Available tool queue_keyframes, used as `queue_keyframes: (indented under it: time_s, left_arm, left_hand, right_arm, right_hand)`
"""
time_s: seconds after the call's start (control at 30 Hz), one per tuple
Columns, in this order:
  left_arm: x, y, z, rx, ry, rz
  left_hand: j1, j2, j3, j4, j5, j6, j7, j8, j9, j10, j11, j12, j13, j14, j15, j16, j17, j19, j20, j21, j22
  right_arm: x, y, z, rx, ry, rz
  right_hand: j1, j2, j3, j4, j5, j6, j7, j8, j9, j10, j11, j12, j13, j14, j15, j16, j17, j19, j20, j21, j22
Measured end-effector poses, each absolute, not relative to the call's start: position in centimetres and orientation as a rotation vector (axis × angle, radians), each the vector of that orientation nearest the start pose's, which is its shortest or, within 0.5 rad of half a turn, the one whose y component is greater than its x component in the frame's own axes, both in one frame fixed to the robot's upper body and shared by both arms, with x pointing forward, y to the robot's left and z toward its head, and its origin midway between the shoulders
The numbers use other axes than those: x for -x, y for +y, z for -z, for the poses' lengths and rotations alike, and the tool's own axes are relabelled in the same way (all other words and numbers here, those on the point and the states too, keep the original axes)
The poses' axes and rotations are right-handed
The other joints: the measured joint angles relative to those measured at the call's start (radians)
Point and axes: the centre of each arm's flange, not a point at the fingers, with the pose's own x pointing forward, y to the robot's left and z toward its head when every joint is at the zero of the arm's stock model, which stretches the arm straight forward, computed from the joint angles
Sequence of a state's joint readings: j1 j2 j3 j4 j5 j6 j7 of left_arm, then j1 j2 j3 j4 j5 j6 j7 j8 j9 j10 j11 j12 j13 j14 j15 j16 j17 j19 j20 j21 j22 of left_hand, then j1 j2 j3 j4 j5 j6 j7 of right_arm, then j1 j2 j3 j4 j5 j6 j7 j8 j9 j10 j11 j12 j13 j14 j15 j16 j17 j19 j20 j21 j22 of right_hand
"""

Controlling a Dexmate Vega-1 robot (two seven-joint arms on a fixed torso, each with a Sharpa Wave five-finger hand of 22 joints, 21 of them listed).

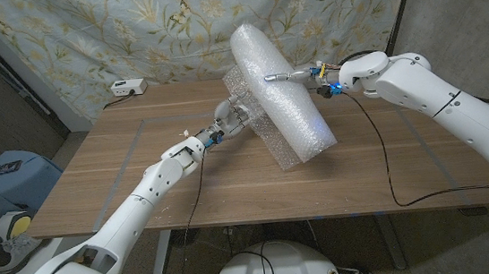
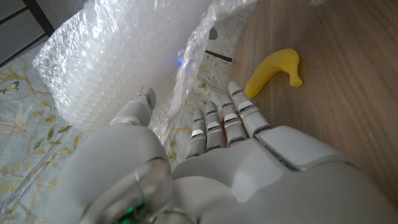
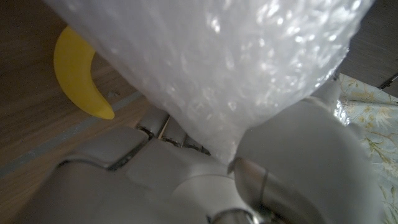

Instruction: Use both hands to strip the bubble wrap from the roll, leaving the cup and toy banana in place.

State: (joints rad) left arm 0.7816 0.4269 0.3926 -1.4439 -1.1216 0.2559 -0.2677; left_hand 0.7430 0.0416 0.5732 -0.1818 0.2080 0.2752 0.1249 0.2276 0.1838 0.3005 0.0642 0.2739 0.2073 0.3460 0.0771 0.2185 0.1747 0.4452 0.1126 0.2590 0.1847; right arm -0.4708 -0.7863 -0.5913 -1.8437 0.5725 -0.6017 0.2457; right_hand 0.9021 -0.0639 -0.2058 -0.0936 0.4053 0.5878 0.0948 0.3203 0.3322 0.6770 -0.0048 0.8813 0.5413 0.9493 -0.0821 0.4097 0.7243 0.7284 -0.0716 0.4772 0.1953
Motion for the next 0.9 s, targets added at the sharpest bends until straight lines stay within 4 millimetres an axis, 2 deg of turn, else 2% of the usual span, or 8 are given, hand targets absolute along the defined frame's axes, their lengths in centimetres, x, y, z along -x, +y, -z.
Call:
queue_keyframes:
  time_s: [0.1,0.2,0.27,0.6,0.9]
  left_arm:
    - [-64.2,16.3,2.3,0.464,-0.183,0.747]
    - [-64.4,16.2,2.7,0.477,-0.150,0.731]
    - [-63.9,16.0,2.1,0.473,-0.152,0.736]
    - [-63.3,15.7,1.9,0.494,-0.085,0.696]
    - [-63.1,15.5,1.7,0.495,-0.041,0.677]
  left_hand:
    - [0.003,-0.003,0.000,0.000,0.000,0.006,0.001,0.000,0.000,0.007,0.007,0.000,0.000,0.006,-0.003,0.000,0.000,0.009,0.001,0.004,0.000]
    - [0.013,-0.005,-0.006,0.002,0.000,0.013,0.002,0.000,0.000,0.013,0.001,0.004,0.004,0.022,-0.006,0.002,0.000,0.024,0.002,0.005,0.000]
    - [0.030,-0.008,-0.011,0.003,0.000,0.032,0.001,0.005,0.004,0.030,0.000,0.004,0.005,0.036,-0.007,0.004,0.000,0.036,0.000,0.012,0.000]
    - [0.133,-0.011,-0.051,0.004,0.000,0.158,-0.007,0.020,0.005,0.157,-0.025,0.040,0.022,0.196,-0.036,0.041,0.008,0.164,-0.006,0.059,0.004]
    - [0.182,-0.011,-0.079,0.007,0.000,0.223,0.001,0.028,0.010,0.232,-0.024,0.059,0.036,0.288,-0.052,0.069,0.014,0.242,-0.017,0.090,0.009]
  right_arm:
    - [-58.6,-18.2,-11.3,0.593,-0.247,-0.556]
    - [-58.9,-18.2,-11.3,0.591,-0.243,-0.553]
    - [-59.0,-18.2,-11.2,0.589,-0.234,-0.555]
    - [-59.6,-18.0,-11.2,0.585,-0.219,-0.559]
    - [-59.9,-17.9,-11.1,0.583,-0.210,-0.565]
  right_hand:
    - [0.000,0.000,0.000,0.000,0.000,0.000,0.000,0.000,0.000,0.000,0.000,0.000,0.000,0.000,0.000,0.000,0.001,0.000,0.000,0.000,0.000]
    - [0.000,0.000,0.000,0.000,-0.008,0.006,0.006,-0.007,0.000,0.002,-0.002,0.000,0.000,0.000,0.000,0.000,0.003,0.000,0.000,0.000,0.000]
    - [0.000,0.000,-0.003,0.003,-0.008,0.006,0.006,-0.007,0.000,0.005,-0.005,0.000,0.000,0.002,-0.002,-0.001,0.006,0.000,0.000,0.000,0.000]
    - [0.000,0.000,-0.004,0.004,-0.008,0.006,0.006,-0.007,0.005,0.009,-0.009,-0.004,0.000,0.012,-0.009,-0.009,0.008,0.000,0.000,0.006,0.000]
    - [0.000,0.000,-0.004,0.004,-0.008,0.006,0.006,-0.007,0.005,0.009,-0.009,-0.005,0.000,0.012,-0.009,-0.012,0.012,0.000,0.000,0.006,0.000]
